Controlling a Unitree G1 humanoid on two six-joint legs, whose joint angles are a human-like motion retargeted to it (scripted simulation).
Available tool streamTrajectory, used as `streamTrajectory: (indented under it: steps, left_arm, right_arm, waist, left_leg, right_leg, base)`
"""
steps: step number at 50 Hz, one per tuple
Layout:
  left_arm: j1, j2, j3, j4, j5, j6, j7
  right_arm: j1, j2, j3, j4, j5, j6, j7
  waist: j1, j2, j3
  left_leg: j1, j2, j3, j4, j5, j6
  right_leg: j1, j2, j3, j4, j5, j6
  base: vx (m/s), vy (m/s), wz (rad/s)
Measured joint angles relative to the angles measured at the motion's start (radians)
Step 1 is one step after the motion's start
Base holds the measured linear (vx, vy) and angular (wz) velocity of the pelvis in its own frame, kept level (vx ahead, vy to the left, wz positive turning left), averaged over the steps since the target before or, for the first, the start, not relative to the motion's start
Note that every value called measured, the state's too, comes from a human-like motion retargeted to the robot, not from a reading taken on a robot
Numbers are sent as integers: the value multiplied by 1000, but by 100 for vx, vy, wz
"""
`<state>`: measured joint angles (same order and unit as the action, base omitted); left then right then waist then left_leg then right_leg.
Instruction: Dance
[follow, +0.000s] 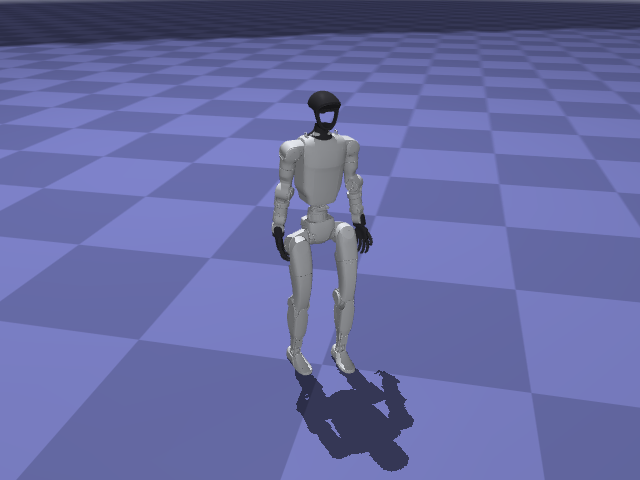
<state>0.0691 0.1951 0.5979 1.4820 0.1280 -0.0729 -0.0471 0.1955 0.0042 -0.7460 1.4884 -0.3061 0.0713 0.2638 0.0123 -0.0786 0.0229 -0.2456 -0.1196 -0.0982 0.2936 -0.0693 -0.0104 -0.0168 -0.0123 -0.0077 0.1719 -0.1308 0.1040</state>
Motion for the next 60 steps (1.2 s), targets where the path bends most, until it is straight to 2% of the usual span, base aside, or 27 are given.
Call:
streamTrajectory:
  steps: [2,4,5,6,7,8,10,13,15,18,20,22,24,25,34,40,45,51,55,60]
  left_arm:
    - [-43,5,-64,14,8,-9,6]
    - [-63,-2,-109,16,26,-13,6]
    - [-66,-7,-124,13,39,-13,3]
    - [-60,-15,-125,7,55,-17,-1]
    - [-53,-21,-125,2,70,-21,-3]
    - [-45,-26,-123,-2,80,-25,-2]
    - [-12,-37,-106,-14,102,-29,9]
    - [34,-42,-41,-20,93,-17,-2]
    - [55,-47,-11,-26,86,-8,-13]
    - [45,-62,-23,-35,83,-19,-8]
    - [40,-63,-29,-37,79,-11,-16]
    - [36,-59,-26,-33,62,-1,-36]
    - [30,-55,-29,-29,39,1,-41]
    - [29,-53,-32,-26,29,-1,-36]
    - [85,-28,6,-18,12,48,-96]
    - [80,-28,-2,-13,6,62,-146]
    - [59,-37,-19,0,12,63,-121]
    - [25,-28,-103,25,62,66,-108]
    - [7,-15,-159,24,130,61,-117]
    - [-3,-11,-172,27,144,52,-118]
  right_arm:
    - [-1,-13,7,-7,-17,-16,3]
    - [-2,-22,5,-5,-35,-18,6]
    - [-3,-25,0,-2,-47,-13,8]
    - [-6,-26,-5,2,-57,1,5]
    - [-9,-27,-9,4,-65,13,3]
    - [-12,-26,-9,5,-68,22,2]
    - [-28,-23,5,6,-59,34,1]
    - [-45,2,65,-11,-32,32,-4]
    - [-44,22,69,-23,-6,19,-23]
    - [-39,34,22,-45,34,-5,-13]
    - [-28,33,1,-54,40,-7,14]
    - [-22,32,-20,-56,20,7,32]
    - [-23,27,-43,-50,8,19,28]
    - [-23,24,-51,-47,9,20,20]
    - [-23,15,-13,-32,23,18,-3]
    - [-27,13,6,-28,24,20,2]
    - [-29,7,21,-25,-23,28,5]
    - [-31,-1,33,-23,-34,35,12]
    - [-30,-4,22,-20,-29,36,13]
    - [-28,-6,17,-15,-19,37,13]
  waist:
    - [10,-14,15]
    - [48,-31,41]
    - [61,-36,53]
    - [75,-38,56]
    - [86,-38,58]
    - [89,-30,54]
    - [72,3,42]
    - [-19,8,-7]
    - [-73,9,-45]
    - [-55,29,-25]
    - [-18,29,13]
    - [17,24,32]
    - [44,26,38]
    - [46,27,38]
    - [-9,36,7]
    - [-24,39,9]
    - [-11,47,21]
    - [11,51,17]
    - [-17,46,15]
    - [-14,48,14]
  left_leg:
    - [-9,-57,-46,57,-9,-12]
    - [18,-109,-55,111,-11,5]
    - [41,-129,-56,123,-4,16]
    - [63,-141,-41,112,-21,66]
    - [85,-146,-25,91,-39,103]
    - [106,-139,-8,53,-57,112]
    - [169,-70,109,-48,-64,143]
    - [150,-67,29,-95,-22,90]
    - [139,-49,64,-125,-15,82]
    - [178,-65,17,-156,-77,101]
    - [216,-82,-31,-157,-113,88]
    - [243,-75,-19,-168,-97,67]
    - [256,-66,26,-189,-29,82]
    - [259,-63,51,-202,11,103]
    - [285,-51,101,-238,39,139]
    - [293,-55,83,-237,35,134]
    - [301,-46,116,-244,38,131]
    - [279,-49,144,-235,40,137]
    - [294,-56,104,-240,36,132]
    - [296,-58,106,-238,36,135]
  right_leg:
    - [2,-9,-35,-14,8,-19]
    - [22,-29,-27,-22,18,-16]
    - [35,-36,-33,-25,24,-17]
    - [44,-38,-26,-29,28,-19]
    - [50,-36,-20,-33,32,-22]
    - [51,-25,-16,-35,35,-27]
    - [54,30,-10,-46,47,-51]
    - [36,57,19,-58,50,-63]
    - [11,60,14,-58,49,-62]
    - [14,73,5,-55,53,-66]
    - [45,75,3,-55,60,-73]
    - [71,71,2,-66,67,-81]
    - [88,74,3,-81,73,-92]
    - [92,76,-5,-87,75,-98]
    - [105,105,11,-94,75,-126]
    - [105,108,-5,-90,75,-135]
    - [115,116,3,-92,79,-138]
    - [108,116,29,-91,87,-127]
    - [113,100,-11,-99,84,-122]
    - [120,98,-5,-100,84,-121]
  base:
    - [-23,13,5]
    - [-1,15,4]
    - [6,17,-28]
    - [5,18,-49]
    - [1,17,-68]
    - [2,12,-66]
    - [7,4,-66]
    - [3,-6,-38]
    - [-1,2,39]
    - [-5,12,45]
    - [10,8,-1]
    - [10,6,-26]
    - [3,9,-14]
    - [2,7,22]
    - [8,2,-8]
    - [2,1,9]
    - [0,1,-12]
    - [-2,2,-23]
    - [-1,4,41]
    - [0,1,4]
